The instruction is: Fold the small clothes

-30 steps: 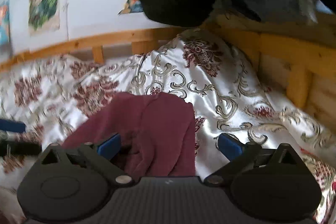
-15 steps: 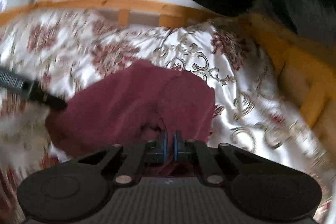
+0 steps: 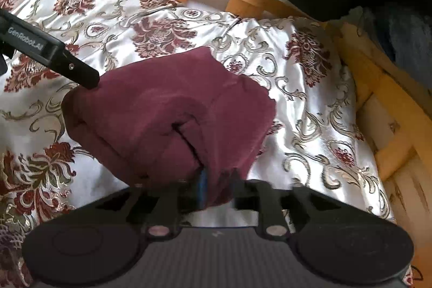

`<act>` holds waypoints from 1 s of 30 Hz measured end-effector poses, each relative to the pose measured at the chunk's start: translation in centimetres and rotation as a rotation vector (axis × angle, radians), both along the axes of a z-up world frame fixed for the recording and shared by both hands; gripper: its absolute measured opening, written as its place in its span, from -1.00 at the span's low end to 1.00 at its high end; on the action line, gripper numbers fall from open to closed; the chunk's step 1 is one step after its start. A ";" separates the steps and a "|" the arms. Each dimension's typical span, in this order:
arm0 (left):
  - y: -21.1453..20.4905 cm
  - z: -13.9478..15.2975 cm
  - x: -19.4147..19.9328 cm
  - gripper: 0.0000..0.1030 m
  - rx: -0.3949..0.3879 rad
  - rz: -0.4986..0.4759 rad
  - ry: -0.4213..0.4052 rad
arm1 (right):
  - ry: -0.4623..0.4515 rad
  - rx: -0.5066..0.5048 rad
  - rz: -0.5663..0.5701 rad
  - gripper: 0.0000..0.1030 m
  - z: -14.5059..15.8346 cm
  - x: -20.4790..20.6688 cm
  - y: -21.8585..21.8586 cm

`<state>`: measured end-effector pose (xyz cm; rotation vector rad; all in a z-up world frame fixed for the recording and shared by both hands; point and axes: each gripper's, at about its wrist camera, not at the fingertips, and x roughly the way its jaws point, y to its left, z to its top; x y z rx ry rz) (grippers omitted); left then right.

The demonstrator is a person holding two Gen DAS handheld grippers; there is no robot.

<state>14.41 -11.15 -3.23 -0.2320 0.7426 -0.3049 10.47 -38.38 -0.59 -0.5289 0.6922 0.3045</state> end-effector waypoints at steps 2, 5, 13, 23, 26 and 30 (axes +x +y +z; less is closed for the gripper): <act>-0.6 0.0 0.7 0.99 0.009 -0.027 0.000 | -0.017 -0.020 -0.002 0.14 0.6 -0.1 -0.5; -1.4 -0.5 1.7 0.99 0.037 -0.044 0.041 | -0.029 0.020 -0.031 0.52 1.3 0.0 -1.6; -1.3 -2.8 2.1 0.99 0.029 -0.027 0.144 | -0.142 0.166 -0.180 0.96 1.4 1.3 -2.9; -1.8 -3.5 1.5 0.99 0.050 -0.026 0.146 | -0.149 0.391 -0.313 0.99 -0.5 3.6 -3.5; -1.9 -3.4 1.5 0.99 0.054 -0.026 0.143 | -0.103 0.406 -0.296 0.99 -1.1 4.0 -3.1; -1.8 -3.5 1.4 0.99 0.050 -0.024 0.144 | -0.027 0.289 -0.277 0.99 -2.3 4.4 -2.0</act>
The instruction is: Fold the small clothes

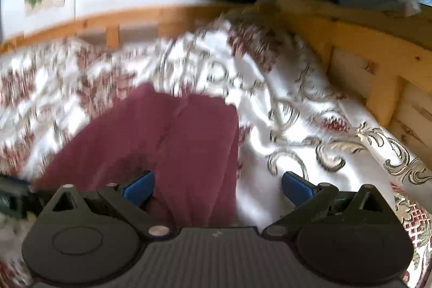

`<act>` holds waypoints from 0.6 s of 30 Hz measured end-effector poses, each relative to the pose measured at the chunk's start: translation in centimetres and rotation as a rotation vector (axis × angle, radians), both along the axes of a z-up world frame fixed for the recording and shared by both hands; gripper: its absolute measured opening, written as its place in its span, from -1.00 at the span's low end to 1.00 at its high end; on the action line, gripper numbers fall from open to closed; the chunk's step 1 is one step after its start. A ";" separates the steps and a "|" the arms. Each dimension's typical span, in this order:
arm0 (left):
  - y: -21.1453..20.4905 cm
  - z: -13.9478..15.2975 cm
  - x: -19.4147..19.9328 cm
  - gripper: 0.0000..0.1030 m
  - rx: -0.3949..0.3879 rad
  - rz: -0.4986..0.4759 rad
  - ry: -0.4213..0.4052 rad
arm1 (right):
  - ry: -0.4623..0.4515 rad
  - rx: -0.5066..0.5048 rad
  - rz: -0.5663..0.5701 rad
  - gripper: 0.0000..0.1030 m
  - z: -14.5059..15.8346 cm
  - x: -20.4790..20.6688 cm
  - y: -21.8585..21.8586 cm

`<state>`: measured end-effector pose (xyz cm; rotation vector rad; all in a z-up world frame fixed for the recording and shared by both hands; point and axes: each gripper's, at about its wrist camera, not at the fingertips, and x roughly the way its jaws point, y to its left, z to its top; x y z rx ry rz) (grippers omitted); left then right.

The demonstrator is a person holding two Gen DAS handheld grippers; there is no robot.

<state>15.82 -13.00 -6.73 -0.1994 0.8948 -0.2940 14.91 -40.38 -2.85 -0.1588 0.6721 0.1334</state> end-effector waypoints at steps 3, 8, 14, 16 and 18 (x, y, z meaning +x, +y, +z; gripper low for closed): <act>0.1 -0.1 0.0 0.99 -0.003 -0.006 0.006 | 0.026 -0.077 0.016 0.99 -0.6 -0.1 0.7; 0.3 -0.2 0.0 0.99 -0.013 -0.009 0.009 | -0.016 -0.098 -0.002 0.99 -0.2 -0.9 0.7; 0.2 -0.3 -0.2 0.99 -0.013 -0.008 0.008 | -0.131 0.036 -0.049 0.99 1.4 -1.2 -1.0; 0.1 -0.3 -0.2 0.99 -0.008 -0.008 0.006 | -0.153 0.090 -0.029 0.99 1.8 -1.2 -1.4; 0.1 -0.3 -0.3 0.99 -0.007 -0.008 0.005 | -0.152 0.113 -0.010 0.99 2.1 -1.2 -1.5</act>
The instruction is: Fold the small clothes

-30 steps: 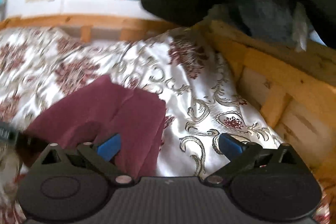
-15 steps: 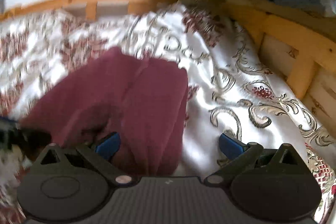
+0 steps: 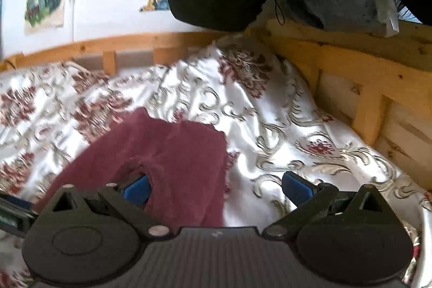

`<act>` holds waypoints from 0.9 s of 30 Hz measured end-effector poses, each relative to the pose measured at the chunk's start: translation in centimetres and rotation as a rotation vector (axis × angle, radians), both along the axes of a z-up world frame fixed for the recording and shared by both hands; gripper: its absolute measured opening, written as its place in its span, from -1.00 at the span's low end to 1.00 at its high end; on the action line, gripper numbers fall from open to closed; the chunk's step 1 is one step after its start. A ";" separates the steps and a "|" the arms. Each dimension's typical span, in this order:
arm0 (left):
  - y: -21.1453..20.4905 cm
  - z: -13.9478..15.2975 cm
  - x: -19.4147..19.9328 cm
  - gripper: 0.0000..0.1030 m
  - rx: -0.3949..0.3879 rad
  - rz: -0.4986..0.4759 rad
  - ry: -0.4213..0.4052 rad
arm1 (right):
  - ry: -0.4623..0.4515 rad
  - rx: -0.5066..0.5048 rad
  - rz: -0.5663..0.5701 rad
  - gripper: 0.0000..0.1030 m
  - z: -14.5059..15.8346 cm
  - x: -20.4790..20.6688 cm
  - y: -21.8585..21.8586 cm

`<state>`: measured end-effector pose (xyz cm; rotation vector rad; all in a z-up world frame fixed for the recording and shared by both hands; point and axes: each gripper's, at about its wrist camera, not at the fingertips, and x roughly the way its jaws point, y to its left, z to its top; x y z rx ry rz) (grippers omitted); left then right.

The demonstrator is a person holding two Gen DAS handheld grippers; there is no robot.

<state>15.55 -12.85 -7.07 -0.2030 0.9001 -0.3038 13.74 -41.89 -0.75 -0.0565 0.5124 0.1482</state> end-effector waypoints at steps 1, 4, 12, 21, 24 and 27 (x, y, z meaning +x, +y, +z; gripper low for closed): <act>0.0 0.0 0.0 0.99 0.000 0.000 0.001 | 0.009 -0.004 0.009 0.99 0.0 0.0 0.1; 0.1 0.0 0.0 0.99 -0.006 0.000 0.006 | 0.097 -0.095 0.013 0.99 -0.5 0.7 0.2; 0.2 -0.1 0.1 0.99 -0.012 -0.004 0.007 | 0.239 -0.244 0.147 0.99 -0.2 0.4 -0.4; 0.3 -0.2 0.1 0.99 -0.021 -0.002 0.011 | 0.079 0.075 0.141 0.99 2.6 -0.4 -3.3; 0.3 -0.2 0.0 0.99 -0.022 0.000 0.010 | 0.020 0.085 0.098 0.78 1.3 1.4 -3.1; 0.3 -0.2 -0.1 0.99 -0.020 0.002 0.006 | 0.023 0.033 0.082 0.21 -0.3 3.5 -1.9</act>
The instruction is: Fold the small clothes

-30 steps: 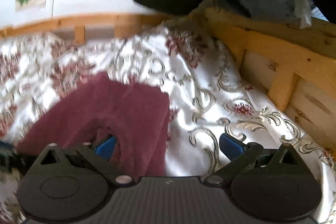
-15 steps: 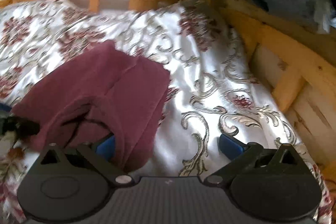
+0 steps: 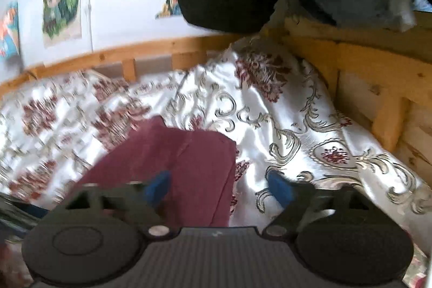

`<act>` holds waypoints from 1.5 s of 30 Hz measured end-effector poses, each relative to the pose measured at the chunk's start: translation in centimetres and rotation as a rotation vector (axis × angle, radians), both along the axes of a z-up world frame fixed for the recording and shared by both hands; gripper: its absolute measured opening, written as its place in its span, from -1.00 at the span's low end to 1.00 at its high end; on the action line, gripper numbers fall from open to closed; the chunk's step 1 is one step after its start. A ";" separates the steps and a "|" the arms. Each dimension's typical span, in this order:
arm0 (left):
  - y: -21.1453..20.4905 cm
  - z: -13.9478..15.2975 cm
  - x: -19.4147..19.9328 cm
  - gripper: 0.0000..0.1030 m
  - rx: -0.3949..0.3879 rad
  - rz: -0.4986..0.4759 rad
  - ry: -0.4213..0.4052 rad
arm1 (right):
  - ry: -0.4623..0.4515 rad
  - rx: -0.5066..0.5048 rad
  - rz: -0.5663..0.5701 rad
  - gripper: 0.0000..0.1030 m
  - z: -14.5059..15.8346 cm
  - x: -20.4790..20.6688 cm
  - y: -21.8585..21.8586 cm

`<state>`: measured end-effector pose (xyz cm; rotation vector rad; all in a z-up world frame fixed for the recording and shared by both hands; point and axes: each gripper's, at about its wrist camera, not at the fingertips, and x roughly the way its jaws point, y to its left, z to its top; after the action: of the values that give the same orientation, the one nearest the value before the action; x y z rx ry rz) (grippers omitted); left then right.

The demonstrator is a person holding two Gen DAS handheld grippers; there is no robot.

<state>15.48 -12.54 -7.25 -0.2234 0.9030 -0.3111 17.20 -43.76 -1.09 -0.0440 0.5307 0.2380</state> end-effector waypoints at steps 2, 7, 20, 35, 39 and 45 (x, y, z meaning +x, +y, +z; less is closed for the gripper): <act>0.0 0.0 0.0 0.99 0.000 -0.002 -0.001 | 0.004 0.019 -0.007 -0.27 -0.9 1.3 0.3; 0.0 0.0 -0.1 0.99 -0.002 -0.006 -0.002 | -0.013 0.047 -0.036 -0.76 -1.9 1.9 0.0; -0.1 -0.1 -0.2 0.99 0.001 -0.009 -0.009 | 0.017 0.171 -0.075 -0.07 -2.6 3.0 -1.8; 1.4 2.7 1.6 0.97 -0.047 -0.037 -0.101 | 0.028 0.127 -0.056 -0.08 -3.5 3.1 -0.4; 1.5 2.3 3.9 0.96 -0.098 -0.043 -0.036 | 0.024 0.122 -0.034 -0.09 -4.1 3.9 0.1; 1.2 1.0 5.1 0.96 -0.133 -0.077 0.047 | 0.034 0.154 -0.033 -0.32 -4.0 4.1 -0.2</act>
<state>20.55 -11.39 -6.27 -0.3198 0.9397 -0.4394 21.35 -43.96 -5.12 0.1190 0.5447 0.2471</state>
